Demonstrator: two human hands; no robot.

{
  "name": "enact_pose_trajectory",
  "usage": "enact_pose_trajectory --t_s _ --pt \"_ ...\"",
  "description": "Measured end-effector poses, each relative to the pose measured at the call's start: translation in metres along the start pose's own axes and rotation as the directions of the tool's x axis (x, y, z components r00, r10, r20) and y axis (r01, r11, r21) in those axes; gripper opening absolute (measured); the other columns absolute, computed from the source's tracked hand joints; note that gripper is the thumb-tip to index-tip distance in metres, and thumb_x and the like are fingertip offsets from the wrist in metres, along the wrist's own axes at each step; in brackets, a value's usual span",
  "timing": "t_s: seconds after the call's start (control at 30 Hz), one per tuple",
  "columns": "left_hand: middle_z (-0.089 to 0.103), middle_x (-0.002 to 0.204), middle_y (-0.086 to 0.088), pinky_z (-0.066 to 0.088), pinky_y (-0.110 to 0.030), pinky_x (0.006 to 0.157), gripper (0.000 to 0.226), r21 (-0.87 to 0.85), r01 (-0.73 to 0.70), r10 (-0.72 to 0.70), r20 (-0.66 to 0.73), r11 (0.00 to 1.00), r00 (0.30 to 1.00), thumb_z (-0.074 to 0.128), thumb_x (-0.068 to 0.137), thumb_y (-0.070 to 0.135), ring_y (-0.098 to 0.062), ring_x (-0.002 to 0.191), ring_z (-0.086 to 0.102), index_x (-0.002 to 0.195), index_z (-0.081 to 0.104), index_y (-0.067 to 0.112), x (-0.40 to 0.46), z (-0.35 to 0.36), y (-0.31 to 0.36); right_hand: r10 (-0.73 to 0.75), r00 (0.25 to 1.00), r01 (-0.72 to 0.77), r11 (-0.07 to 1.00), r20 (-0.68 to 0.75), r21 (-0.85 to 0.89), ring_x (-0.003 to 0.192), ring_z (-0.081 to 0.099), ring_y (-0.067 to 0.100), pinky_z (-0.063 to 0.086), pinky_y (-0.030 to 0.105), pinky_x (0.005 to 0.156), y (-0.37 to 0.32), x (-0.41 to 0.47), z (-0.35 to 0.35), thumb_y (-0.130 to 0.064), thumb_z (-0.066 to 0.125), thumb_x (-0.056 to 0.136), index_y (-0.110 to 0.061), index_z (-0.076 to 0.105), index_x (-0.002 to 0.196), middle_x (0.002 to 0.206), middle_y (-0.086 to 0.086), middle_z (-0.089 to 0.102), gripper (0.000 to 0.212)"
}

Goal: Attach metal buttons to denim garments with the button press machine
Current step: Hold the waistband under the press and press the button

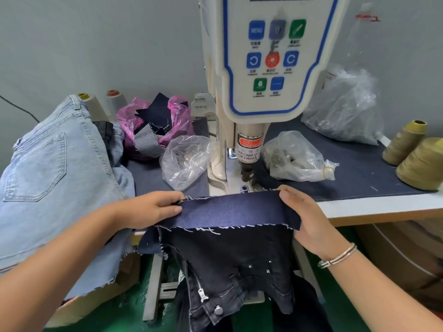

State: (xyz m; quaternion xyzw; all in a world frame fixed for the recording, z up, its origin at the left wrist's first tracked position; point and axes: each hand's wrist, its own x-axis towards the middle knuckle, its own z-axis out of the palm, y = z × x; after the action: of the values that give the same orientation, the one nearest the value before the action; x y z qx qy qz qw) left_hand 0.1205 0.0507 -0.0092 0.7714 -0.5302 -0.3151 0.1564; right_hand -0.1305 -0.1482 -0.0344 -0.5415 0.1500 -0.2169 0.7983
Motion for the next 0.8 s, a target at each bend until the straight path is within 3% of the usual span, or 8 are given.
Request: enact_pose_trajectory --t_s 0.07,0.13,0.27,0.37,0.47,0.6,0.73,0.8 --pt "0.058 0.100 -0.021 0.040 -0.024 0.082 0.018 -0.091 -0.040 0.039 -0.018 0.995 0.999 0.048 0.100 0.016 -0.009 0.085 0.047 0.107 0.055 0.001 -0.002 0.005 -0.004 0.012 1.000 -0.012 0.998 -0.011 0.069 0.067 0.063 0.005 0.050 0.018 0.060 0.002 0.003 -0.001 -0.025 0.054 0.082 -0.023 0.071 0.068 0.071 -0.004 0.066 0.022" --pt "0.056 0.091 -0.015 0.040 -0.031 0.082 0.016 -0.152 -0.056 0.054 -0.016 0.987 0.998 0.047 0.100 0.013 -0.011 0.082 0.046 0.105 0.054 0.000 -0.002 0.007 -0.007 0.041 0.999 -0.040 0.999 -0.008 0.033 0.068 0.063 0.005 0.049 0.019 0.061 0.004 0.008 0.002 -0.025 0.052 0.084 -0.022 0.072 0.069 0.073 -0.003 0.068 0.026" --pt "0.056 0.086 -0.003 0.039 -0.029 0.079 0.012 -0.238 -0.044 0.049 0.015 0.970 0.999 0.051 0.096 0.003 -0.011 0.079 0.047 0.100 0.055 0.013 0.002 0.011 -0.005 0.059 0.997 -0.060 0.998 -0.042 -0.031 0.073 0.062 0.008 0.047 0.021 0.067 0.003 0.021 0.009 -0.029 0.053 0.081 -0.012 0.066 0.084 0.077 0.000 0.068 0.021" --pt "0.058 0.084 -0.003 0.039 -0.026 0.069 0.028 -0.245 0.051 -0.062 -0.034 0.968 0.998 0.050 0.068 0.012 -0.012 0.070 0.047 0.094 0.054 0.022 0.001 0.018 0.005 0.056 0.998 -0.058 0.996 -0.039 -0.071 0.065 0.060 0.002 0.047 0.015 0.058 0.004 0.026 0.015 -0.020 0.049 0.092 -0.014 0.066 0.082 0.070 -0.005 0.066 0.021" --pt "0.067 0.080 0.003 0.048 -0.031 0.067 0.027 -0.312 0.067 -0.119 -0.154 0.948 0.981 0.052 0.065 0.027 -0.015 0.068 0.058 0.091 0.055 0.032 0.003 0.031 0.019 0.069 0.995 -0.077 0.992 -0.077 -0.101 0.059 0.057 -0.001 0.044 0.014 0.054 0.005 0.025 0.020 -0.016 0.041 0.100 -0.018 0.066 0.080 0.065 -0.008 0.064 0.032" --pt "0.066 0.077 0.013 0.052 -0.035 0.077 0.027 -0.122 0.051 -0.087 -0.314 0.991 0.945 0.051 0.078 0.063 -0.003 0.072 0.060 0.086 0.056 0.037 0.009 0.060 0.037 0.106 0.993 -0.107 0.994 -0.058 -0.013 0.064 0.063 0.005 0.049 0.016 0.057 0.005 0.023 0.024 -0.018 0.046 0.097 -0.021 0.072 0.076 0.071 -0.003 0.069 0.034" --pt "0.063 0.080 0.015 0.051 -0.037 0.077 0.048 -0.084 0.046 -0.076 -0.399 0.995 0.914 0.045 0.066 0.074 -0.005 0.076 0.058 0.087 0.055 0.032 0.010 0.081 0.053 0.142 0.988 -0.139 0.989 -0.056 0.044 0.061 0.057 0.010 0.046 0.020 0.055 0.007 0.019 0.028 -0.032 0.059 0.080 -0.019 0.065 0.074 0.068 0.001 0.061 0.016" --pt "0.061 0.083 0.015 0.050 -0.036 0.075 0.044 -0.065 0.023 -0.049 -0.438 0.998 0.898 0.054 0.069 0.070 -0.005 0.076 0.055 0.091 0.051 0.033 0.009 0.087 0.054 0.132 0.989 -0.130 0.991 -0.060 0.037 0.058 0.058 0.009 0.047 0.018 0.052 0.005 0.016 0.029 -0.034 0.060 0.075 -0.019 0.066 0.072 0.065 0.001 0.061 0.016"
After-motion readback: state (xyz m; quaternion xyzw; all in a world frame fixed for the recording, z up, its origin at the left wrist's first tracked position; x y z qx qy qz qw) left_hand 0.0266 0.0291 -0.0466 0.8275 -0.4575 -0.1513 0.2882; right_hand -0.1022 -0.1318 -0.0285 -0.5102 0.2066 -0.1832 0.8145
